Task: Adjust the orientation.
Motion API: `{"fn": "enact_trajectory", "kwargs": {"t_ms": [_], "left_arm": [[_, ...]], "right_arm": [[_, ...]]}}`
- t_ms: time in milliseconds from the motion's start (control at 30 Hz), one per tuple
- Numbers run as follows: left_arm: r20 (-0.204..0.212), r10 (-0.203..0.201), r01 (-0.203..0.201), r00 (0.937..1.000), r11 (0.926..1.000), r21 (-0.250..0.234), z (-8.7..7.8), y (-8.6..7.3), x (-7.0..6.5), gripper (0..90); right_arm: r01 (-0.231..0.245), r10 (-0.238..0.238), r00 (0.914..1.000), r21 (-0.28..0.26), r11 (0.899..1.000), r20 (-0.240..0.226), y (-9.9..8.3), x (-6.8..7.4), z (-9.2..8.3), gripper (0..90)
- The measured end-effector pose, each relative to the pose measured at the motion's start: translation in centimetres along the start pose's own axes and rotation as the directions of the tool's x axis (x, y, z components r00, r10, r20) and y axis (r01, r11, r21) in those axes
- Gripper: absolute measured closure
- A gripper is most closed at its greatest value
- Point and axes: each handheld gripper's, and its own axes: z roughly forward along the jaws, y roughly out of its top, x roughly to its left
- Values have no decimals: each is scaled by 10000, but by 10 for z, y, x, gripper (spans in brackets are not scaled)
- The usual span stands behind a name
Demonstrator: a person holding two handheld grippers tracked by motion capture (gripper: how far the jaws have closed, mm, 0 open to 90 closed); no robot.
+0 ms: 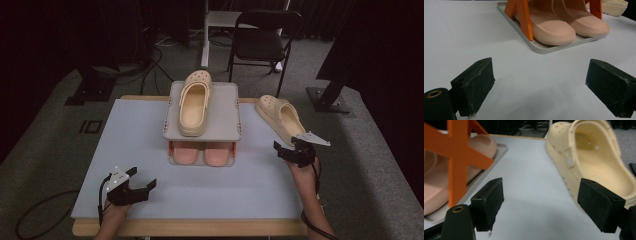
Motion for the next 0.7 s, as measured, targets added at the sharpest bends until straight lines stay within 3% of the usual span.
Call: {"fn": "enact_trajectory", "kwargs": {"t_ms": [300,533,700], "left_arm": [[-218,-63,62,9997,10000,-48,-11,-5,0,79],[-393,-201,201,9990,9998,-1,-19,-9,2,79],[-515,-240,240,9984,9997,2,-24,-11,4,79]], "right_arm": [[-224,222,9995,97,9997,218,5,-20,11,210],[-273,269,9986,94,9996,452,7,-27,23,208],[-273,268,9990,153,9995,363,11,-31,33,208]]}}
